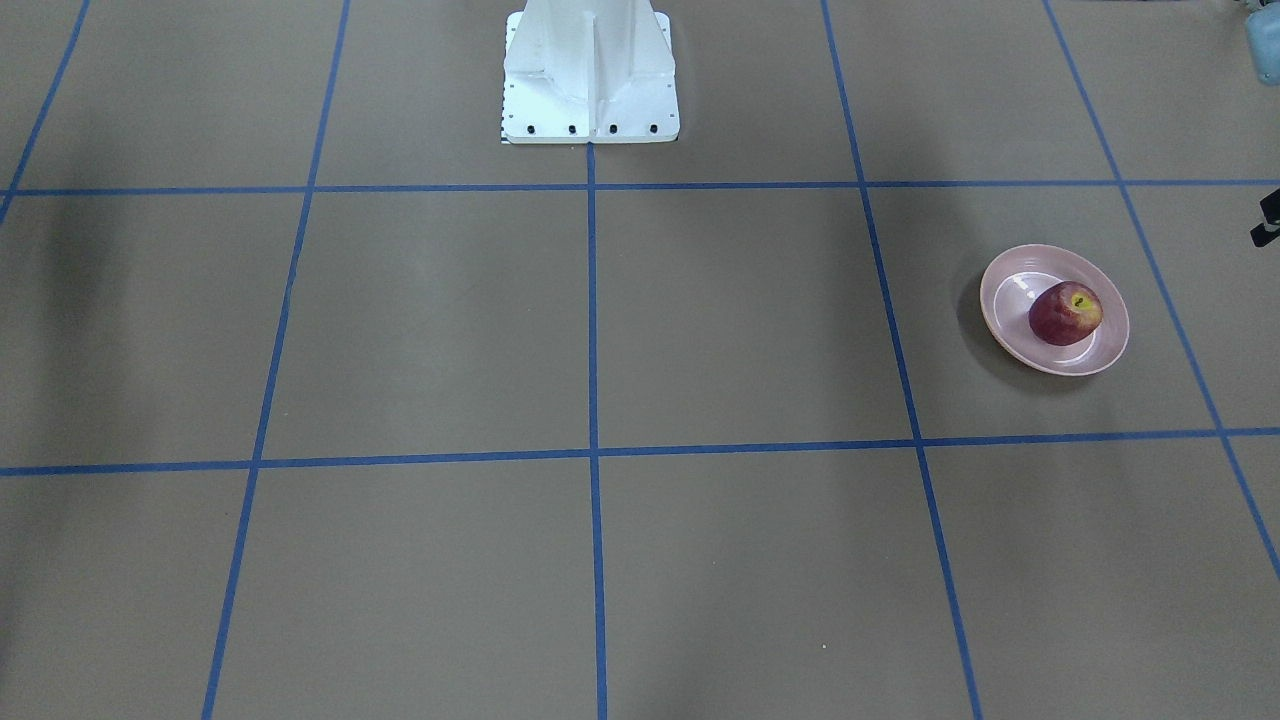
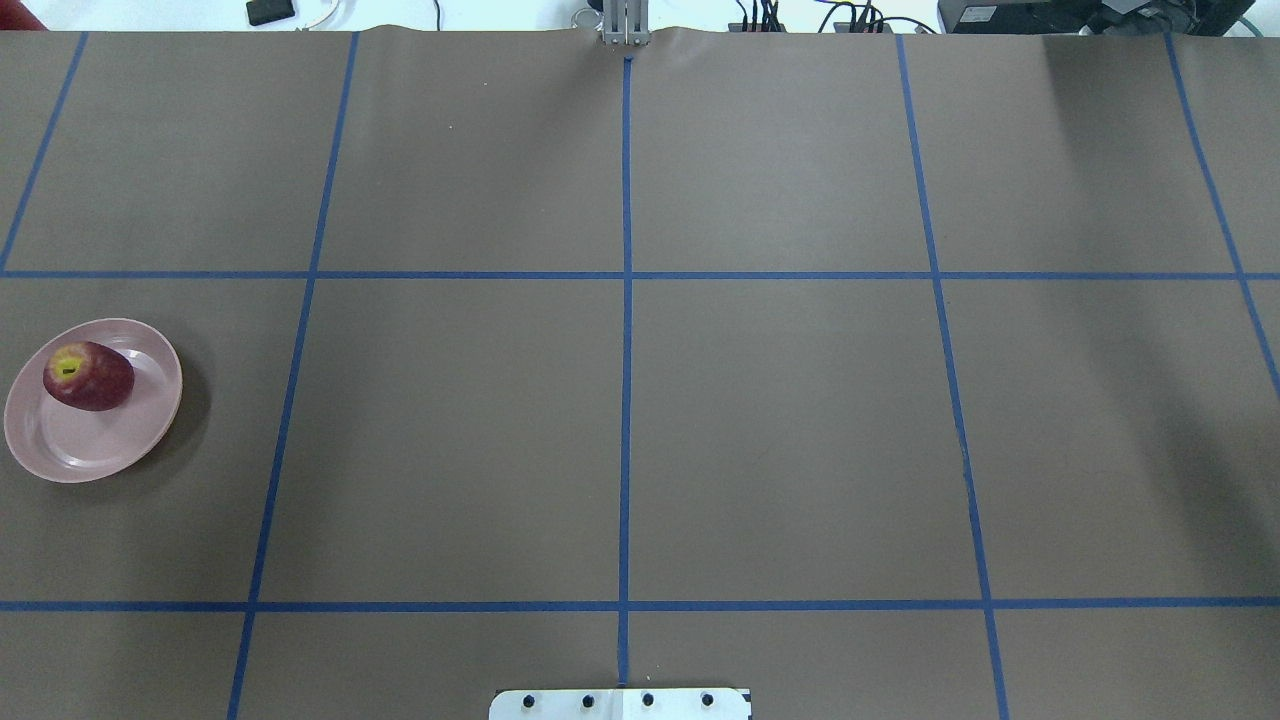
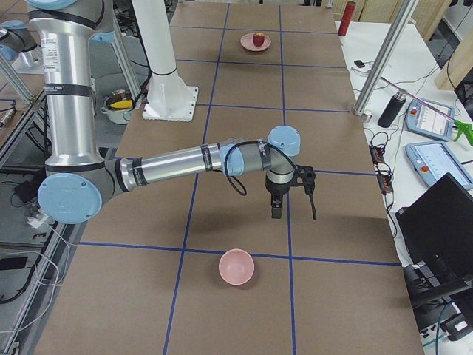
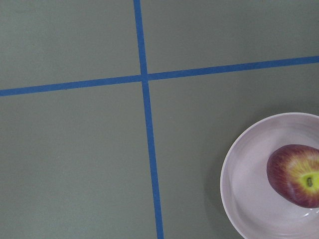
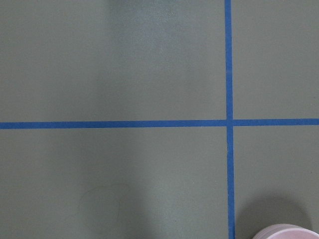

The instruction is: Move apple from plate to bowl

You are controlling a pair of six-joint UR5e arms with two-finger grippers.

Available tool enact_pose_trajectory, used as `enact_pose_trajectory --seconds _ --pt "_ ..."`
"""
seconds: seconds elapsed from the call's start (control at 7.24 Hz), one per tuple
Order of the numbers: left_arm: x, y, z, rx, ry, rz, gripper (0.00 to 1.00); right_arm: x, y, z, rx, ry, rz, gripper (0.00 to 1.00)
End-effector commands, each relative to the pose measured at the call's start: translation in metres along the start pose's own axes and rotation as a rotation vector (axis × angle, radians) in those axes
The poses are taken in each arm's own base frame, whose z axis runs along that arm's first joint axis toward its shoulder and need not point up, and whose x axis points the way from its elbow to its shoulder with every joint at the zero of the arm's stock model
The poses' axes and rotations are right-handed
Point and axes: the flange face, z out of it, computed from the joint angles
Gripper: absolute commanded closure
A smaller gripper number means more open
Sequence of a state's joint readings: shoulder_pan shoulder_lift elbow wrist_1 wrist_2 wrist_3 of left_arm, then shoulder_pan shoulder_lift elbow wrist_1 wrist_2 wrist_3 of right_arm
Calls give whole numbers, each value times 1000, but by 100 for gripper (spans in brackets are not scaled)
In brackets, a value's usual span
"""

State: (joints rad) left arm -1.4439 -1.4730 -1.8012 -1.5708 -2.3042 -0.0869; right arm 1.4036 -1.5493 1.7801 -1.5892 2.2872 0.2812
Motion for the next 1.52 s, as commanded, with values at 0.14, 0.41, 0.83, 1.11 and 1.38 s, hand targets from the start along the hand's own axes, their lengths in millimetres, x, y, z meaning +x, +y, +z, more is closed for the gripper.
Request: enact_pose_trajectory --seconds 0.14,0.41,0.83,1.11,1.38 --pt "5 -3 -4 12 3 11 1 0 3 -1 0 -2 -3 0" --pt "9 -6 -8 23 3 -49 1 0 3 0 -1 -1 -2 0" --pt "17 -15 -14 49 15 -44 2 1 4 0 -2 -1 -1 0" --pt "18 -17 -15 50 21 -148 2 1 4 0 -2 -1 -2 0" --pt "21 -16 -16 52 37 -148 2 3 4 2 -6 0 2 0"
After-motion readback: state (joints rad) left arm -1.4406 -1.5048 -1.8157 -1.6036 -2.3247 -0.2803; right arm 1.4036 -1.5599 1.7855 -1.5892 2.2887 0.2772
